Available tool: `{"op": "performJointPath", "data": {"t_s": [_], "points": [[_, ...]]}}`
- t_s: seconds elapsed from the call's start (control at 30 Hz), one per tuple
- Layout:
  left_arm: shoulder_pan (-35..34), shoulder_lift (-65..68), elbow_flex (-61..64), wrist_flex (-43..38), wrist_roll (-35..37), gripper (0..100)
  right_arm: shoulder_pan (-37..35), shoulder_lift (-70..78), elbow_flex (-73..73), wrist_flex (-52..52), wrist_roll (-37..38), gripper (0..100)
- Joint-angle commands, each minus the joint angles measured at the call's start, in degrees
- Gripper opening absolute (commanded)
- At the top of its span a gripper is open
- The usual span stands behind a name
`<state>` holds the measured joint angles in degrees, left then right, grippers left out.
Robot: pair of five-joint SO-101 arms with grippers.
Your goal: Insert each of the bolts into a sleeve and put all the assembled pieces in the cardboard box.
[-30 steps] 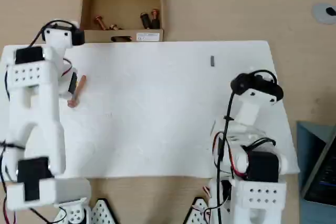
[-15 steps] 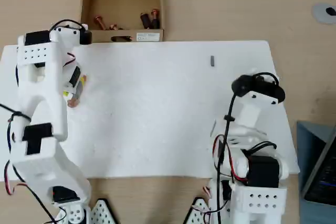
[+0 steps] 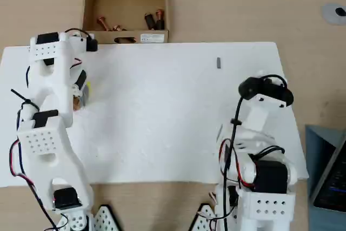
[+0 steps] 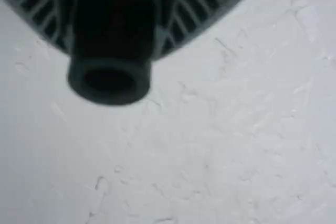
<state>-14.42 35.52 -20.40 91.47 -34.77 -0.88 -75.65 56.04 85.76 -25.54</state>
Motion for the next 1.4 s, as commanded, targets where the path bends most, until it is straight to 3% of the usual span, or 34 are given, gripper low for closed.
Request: {"op": "performJointPath", "data": {"t_s": [0.0, 0.1, 0.17, 0.57, 0.8, 0.9, 1.17, 1.37], "points": [[-1.49, 1.10, -2.73, 0.26, 0.00, 8, 0.48, -0.66, 0.13, -1.41, 0.62, 0.9], [-2.11, 2.95, -2.73, 0.35, 0.09, 0, 0.48, -0.75, 0.13, -1.41, 0.62, 0.9], [-2.29, 3.30, -2.29, 0.70, 0.70, 1, 0.48, -0.84, 0.13, -1.41, 0.62, 0.9], [-1.67, -4.09, -9.67, 3.60, 27.52, 1, 0.40, -0.92, 0.13, -1.41, 0.62, 0.9], [-1.67, -12.00, -9.58, 3.25, 30.33, 1, 0.40, -0.92, 0.13, -1.23, 0.62, 0.9], [-2.20, -14.46, -9.67, 3.08, 40.26, 1, 0.40, -0.92, 0.13, -1.23, 0.62, 0.9], [-3.16, -15.69, -6.68, 3.60, 76.40, 1, 0.40, -0.92, 0.13, -1.32, 0.62, 0.9], [-3.34, -15.34, -5.36, 3.25, 99.08, 1, 0.40, -0.92, 0.13, -1.32, 0.62, 0.9]]}}
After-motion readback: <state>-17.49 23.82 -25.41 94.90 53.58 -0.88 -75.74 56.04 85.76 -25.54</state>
